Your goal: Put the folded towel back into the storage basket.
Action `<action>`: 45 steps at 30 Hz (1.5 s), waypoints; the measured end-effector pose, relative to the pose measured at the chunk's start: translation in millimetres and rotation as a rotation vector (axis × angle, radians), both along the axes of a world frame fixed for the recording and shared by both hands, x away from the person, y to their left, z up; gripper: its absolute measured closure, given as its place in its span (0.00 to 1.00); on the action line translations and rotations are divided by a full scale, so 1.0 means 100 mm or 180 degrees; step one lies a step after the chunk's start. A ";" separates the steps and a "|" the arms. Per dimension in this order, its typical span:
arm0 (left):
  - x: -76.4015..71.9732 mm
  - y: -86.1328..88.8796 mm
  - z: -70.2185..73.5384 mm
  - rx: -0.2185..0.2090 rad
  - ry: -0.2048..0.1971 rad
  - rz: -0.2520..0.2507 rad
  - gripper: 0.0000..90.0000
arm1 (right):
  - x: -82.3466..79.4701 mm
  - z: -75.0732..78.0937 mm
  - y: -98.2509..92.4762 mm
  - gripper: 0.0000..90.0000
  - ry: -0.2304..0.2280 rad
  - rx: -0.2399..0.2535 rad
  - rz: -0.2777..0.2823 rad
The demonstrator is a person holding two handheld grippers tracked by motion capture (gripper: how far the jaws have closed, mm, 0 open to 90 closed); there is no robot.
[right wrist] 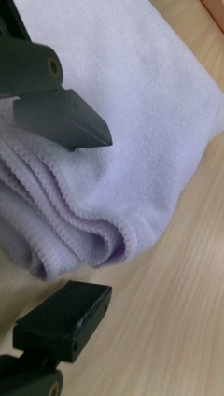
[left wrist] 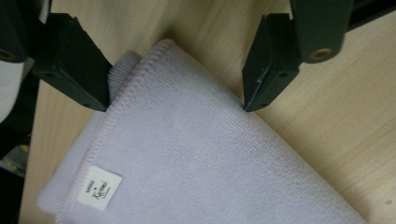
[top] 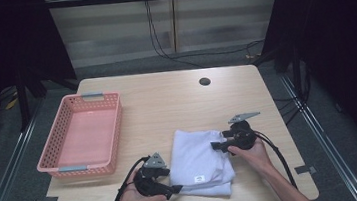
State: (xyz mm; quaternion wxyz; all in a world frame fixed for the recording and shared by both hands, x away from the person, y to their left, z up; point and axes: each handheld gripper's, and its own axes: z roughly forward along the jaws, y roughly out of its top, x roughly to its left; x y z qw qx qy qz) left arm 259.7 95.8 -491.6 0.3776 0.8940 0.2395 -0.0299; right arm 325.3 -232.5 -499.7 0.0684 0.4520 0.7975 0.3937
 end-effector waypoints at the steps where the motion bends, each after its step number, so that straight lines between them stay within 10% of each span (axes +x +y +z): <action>1: -0.01 -0.03 -0.01 0.0047 0.0014 -0.0032 0.26 | 0.00 -0.02 0.01 0.24 -0.0004 -0.0028 0.0015; 24: -0.04 -0.09 -0.04 0.0050 -0.0230 -0.0062 0.50 | -0.12 -0.07 0.07 0.32 -0.0176 -0.0085 0.0072; 35: -0.04 -0.13 0.01 0.0127 -0.0206 -0.0124 0.70 | -0.15 -0.04 0.08 0.70 0.0025 0.0086 0.0155; 45: -0.05 -0.06 0.11 -0.0158 -0.0180 -0.0066 0.76 | -0.08 0.09 0.11 0.77 -0.0009 0.0167 0.0121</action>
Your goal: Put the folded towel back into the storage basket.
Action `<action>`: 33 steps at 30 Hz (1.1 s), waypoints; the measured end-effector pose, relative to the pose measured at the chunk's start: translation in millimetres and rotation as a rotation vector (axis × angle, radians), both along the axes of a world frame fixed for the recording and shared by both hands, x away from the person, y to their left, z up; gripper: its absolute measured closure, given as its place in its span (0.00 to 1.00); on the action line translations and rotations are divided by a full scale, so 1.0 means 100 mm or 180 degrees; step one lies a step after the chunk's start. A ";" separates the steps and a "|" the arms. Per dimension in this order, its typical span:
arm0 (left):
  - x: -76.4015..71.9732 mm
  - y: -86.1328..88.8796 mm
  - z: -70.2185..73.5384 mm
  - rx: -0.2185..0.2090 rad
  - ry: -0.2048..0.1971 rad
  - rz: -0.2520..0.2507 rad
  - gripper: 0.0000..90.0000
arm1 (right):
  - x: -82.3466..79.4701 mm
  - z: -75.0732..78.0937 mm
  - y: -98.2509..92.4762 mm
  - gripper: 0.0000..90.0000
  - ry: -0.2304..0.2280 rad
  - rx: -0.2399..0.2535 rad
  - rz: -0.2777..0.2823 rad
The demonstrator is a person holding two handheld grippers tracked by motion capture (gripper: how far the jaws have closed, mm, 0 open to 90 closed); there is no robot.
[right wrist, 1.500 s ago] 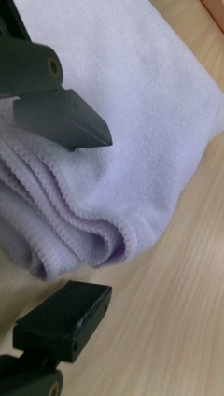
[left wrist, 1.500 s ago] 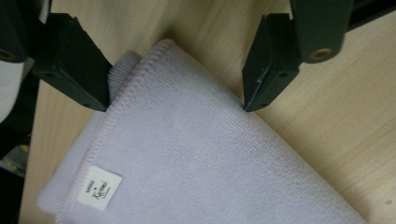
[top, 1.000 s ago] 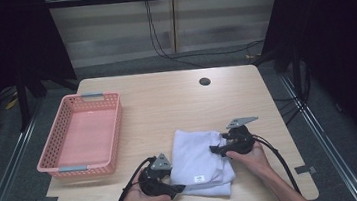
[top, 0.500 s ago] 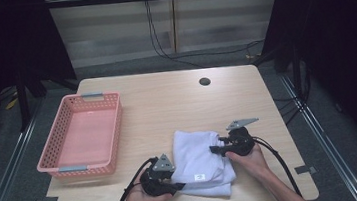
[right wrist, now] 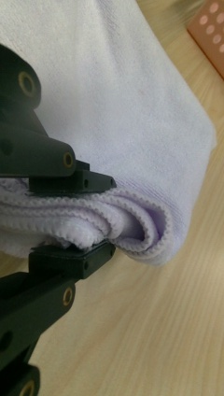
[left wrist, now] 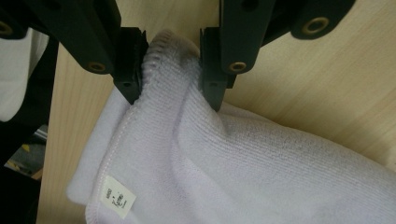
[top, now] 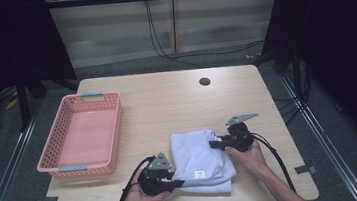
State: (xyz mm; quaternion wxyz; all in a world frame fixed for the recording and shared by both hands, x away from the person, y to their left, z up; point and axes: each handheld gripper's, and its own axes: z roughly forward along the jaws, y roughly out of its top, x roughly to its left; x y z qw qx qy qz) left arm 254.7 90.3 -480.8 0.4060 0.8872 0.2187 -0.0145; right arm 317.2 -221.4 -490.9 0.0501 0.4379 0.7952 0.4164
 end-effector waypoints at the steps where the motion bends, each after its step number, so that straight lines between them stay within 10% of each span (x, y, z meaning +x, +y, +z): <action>1: 0.00 0.01 0.01 -0.0015 0.0008 -0.0003 0.76 | 0.01 0.02 0.00 0.77 -0.0019 0.0036 -0.0013; 33: 0.26 0.27 0.52 -0.0672 -0.0258 0.0321 0.75 | 0.30 0.65 -0.01 0.77 -0.0438 0.0414 0.0027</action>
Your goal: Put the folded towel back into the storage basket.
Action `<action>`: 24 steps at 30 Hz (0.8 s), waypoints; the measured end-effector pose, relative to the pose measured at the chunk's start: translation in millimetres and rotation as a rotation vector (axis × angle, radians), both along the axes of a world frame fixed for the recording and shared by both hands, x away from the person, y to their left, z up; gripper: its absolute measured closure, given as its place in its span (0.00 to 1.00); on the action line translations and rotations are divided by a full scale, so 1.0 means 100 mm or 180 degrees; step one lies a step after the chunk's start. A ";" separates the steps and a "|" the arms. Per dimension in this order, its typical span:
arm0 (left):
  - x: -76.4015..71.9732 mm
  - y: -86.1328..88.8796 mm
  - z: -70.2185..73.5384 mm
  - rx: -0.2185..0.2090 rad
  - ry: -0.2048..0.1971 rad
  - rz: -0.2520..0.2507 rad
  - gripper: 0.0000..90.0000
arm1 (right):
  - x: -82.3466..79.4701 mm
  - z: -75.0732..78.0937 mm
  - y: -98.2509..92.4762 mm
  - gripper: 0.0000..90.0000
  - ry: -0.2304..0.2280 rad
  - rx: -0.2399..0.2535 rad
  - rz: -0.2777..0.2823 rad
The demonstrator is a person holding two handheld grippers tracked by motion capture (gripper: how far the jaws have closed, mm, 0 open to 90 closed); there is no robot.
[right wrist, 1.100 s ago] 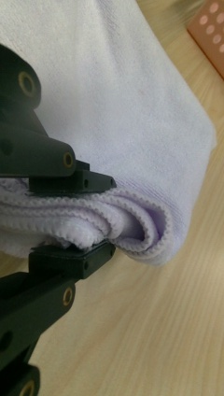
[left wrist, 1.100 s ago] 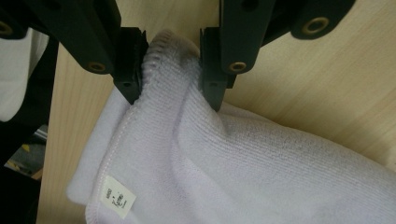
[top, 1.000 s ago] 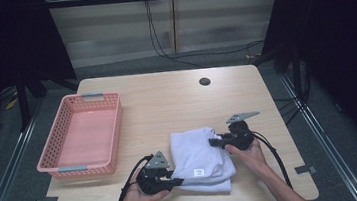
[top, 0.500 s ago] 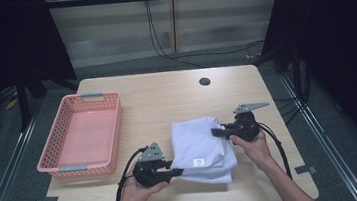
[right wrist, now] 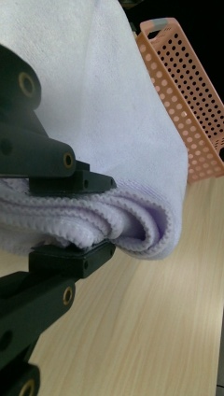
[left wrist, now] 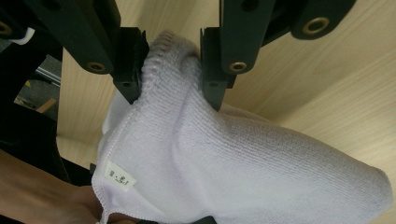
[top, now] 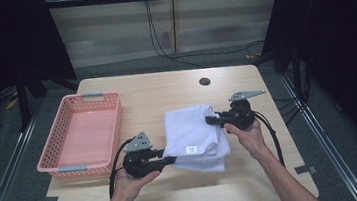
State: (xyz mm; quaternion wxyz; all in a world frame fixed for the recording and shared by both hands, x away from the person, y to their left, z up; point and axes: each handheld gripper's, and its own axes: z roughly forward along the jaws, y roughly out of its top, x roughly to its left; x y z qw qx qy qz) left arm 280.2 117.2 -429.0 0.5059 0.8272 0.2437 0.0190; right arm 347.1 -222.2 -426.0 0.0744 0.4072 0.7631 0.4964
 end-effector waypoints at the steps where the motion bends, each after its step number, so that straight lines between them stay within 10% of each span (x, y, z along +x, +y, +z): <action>1: 0.00 0.01 0.01 -0.0005 -0.0004 0.0009 0.75 | 0.02 0.01 0.01 0.77 -0.0006 -0.0005 0.0016; 24: 0.23 0.33 0.32 -0.0143 -0.0055 0.0192 0.75 | 0.37 0.39 0.31 0.77 -0.0104 0.0047 0.0114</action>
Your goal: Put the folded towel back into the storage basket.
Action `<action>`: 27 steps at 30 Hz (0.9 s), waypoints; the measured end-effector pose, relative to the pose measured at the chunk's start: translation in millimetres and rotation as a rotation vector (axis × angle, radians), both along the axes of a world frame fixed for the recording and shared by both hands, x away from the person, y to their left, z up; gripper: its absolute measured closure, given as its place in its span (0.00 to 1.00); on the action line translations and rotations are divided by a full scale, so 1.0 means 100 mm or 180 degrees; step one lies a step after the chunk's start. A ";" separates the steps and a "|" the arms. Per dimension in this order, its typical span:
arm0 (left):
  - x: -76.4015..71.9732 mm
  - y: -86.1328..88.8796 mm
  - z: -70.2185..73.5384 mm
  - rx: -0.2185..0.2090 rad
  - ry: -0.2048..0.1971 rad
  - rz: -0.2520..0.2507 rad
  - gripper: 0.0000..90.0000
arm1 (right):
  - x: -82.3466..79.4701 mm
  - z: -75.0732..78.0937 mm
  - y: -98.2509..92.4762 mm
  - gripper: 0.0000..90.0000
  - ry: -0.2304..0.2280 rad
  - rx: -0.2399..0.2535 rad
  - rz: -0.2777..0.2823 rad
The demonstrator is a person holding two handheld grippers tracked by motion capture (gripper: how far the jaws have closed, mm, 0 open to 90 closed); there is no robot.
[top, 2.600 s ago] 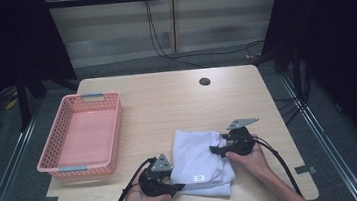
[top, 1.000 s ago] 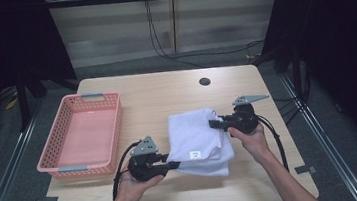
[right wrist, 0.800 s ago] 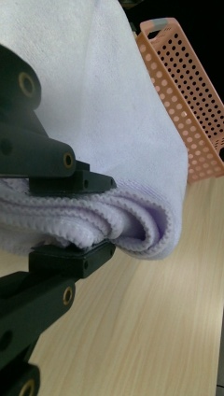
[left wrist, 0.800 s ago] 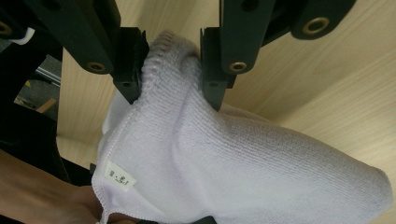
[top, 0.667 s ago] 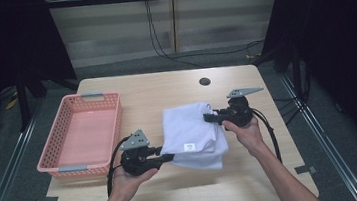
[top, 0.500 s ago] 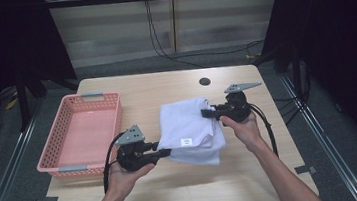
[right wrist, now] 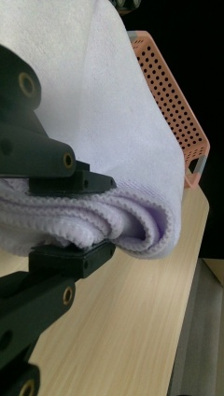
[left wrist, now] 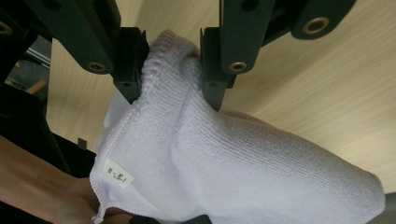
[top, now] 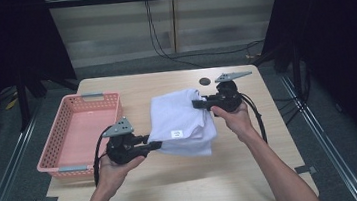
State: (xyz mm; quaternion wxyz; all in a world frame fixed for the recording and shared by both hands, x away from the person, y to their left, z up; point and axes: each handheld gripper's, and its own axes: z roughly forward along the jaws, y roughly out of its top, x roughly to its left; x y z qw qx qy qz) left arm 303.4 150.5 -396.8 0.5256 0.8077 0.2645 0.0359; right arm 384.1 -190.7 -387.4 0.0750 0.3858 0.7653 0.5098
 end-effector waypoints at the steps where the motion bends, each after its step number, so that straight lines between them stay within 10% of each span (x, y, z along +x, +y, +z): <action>1: 0.00 0.02 0.01 -0.0013 0.0005 0.0006 0.75 | 0.01 0.01 0.02 0.77 -0.0005 0.0000 0.0011; 27: 0.10 0.92 0.22 -0.0123 -0.0039 0.0494 0.76 | 0.49 0.24 0.97 0.78 -0.0028 0.0061 0.0369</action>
